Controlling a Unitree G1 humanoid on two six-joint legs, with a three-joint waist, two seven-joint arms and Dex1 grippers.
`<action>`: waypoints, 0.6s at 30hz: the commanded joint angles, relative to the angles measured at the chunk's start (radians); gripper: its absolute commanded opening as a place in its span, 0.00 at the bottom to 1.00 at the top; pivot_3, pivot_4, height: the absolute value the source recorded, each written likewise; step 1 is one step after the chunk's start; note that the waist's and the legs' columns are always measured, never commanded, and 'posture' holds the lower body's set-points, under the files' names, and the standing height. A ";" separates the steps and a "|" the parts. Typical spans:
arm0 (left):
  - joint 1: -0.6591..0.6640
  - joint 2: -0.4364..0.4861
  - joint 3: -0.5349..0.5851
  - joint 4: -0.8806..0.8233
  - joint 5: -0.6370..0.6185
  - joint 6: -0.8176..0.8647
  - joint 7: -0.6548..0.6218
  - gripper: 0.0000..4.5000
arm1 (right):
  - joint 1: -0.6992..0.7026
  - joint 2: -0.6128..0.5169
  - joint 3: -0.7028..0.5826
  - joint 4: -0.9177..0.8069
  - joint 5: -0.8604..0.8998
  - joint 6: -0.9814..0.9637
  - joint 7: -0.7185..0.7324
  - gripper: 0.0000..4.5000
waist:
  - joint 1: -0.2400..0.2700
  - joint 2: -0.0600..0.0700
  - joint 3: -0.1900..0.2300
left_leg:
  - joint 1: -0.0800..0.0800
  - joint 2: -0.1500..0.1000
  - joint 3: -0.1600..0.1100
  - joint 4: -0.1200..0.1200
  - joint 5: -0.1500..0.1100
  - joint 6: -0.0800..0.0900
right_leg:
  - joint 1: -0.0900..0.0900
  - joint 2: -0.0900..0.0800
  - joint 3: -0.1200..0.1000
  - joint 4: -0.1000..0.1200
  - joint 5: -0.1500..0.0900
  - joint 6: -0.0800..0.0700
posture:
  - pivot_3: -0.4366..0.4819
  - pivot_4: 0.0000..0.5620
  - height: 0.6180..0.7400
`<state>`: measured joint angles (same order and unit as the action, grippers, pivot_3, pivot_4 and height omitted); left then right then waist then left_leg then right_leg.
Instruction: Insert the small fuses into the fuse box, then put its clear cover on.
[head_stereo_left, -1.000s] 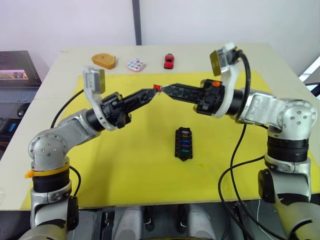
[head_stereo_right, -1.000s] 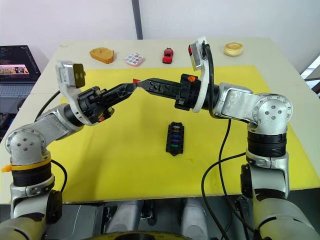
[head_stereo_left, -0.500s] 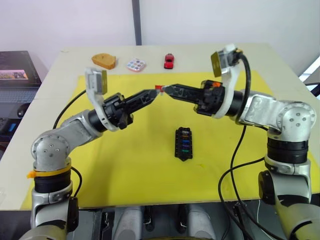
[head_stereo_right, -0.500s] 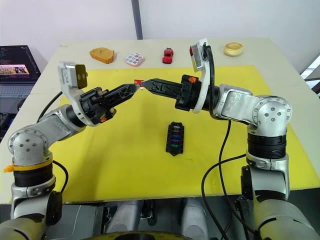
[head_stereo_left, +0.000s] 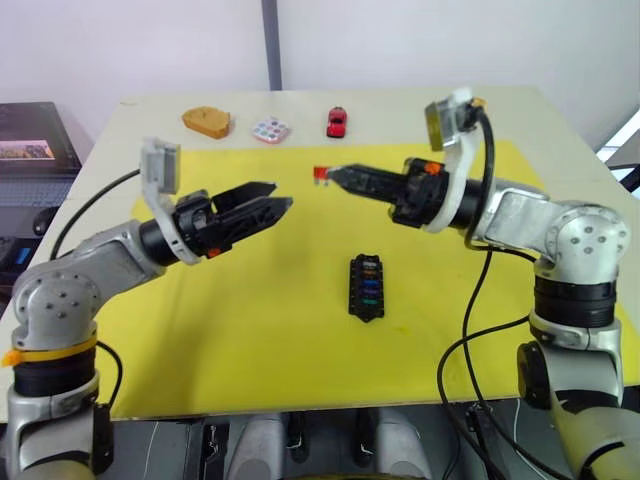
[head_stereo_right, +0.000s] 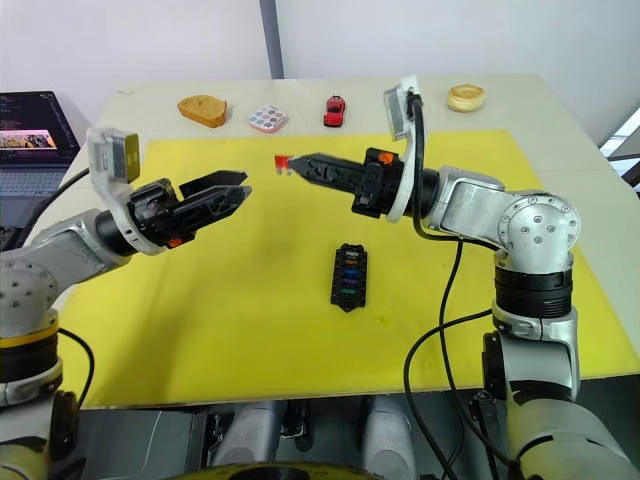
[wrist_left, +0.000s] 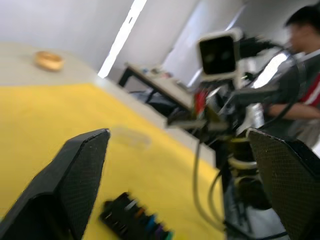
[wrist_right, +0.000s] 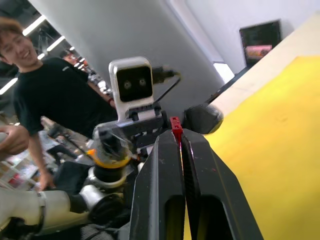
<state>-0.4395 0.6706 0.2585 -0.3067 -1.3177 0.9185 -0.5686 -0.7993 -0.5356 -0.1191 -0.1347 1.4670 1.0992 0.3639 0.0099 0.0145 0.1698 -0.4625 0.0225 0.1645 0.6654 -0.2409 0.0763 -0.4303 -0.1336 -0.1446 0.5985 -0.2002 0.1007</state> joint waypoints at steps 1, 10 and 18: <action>0.034 0.060 -0.006 -0.054 0.153 -0.074 -0.074 0.99 | 0.032 -0.071 0.002 -0.075 -0.192 -0.122 0.198 0.00 | 0.003 0.000 0.000 | 0.000 0.000 0.000 0.000 0.000 0.000 | 0.000 0.000 0.000 0.000 0.000 0.000 | 0.48 0.27 1.00; -0.043 0.104 -0.169 0.049 0.413 -0.185 -0.301 0.99 | 0.038 -0.143 0.066 0.072 -0.528 -0.372 0.579 0.00 | -0.001 0.000 0.000 | -0.001 0.001 0.006 -0.003 0.000 -0.002 | -0.006 0.000 0.004 0.000 0.000 0.000 | 0.48 0.27 1.00; -0.023 0.062 -0.261 0.037 0.500 -0.207 -0.397 0.99 | 0.218 -0.188 0.124 0.138 -0.768 -0.588 0.785 0.00 | -0.004 0.000 0.000 | 0.000 0.002 0.008 -0.003 0.001 -0.002 | -0.005 0.000 0.004 0.001 0.000 0.000 | 0.48 0.27 1.00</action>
<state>-0.4625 0.7333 0.0060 -0.2445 -0.8364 0.7305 -0.9395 -0.5773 -0.7165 0.0131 0.0066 0.7357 0.5674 1.1153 0.0056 0.0146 0.1698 -0.4626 0.0247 0.1724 0.6632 -0.2403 0.0743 -0.4353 -0.1333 -0.1407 0.5992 -0.2003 0.1004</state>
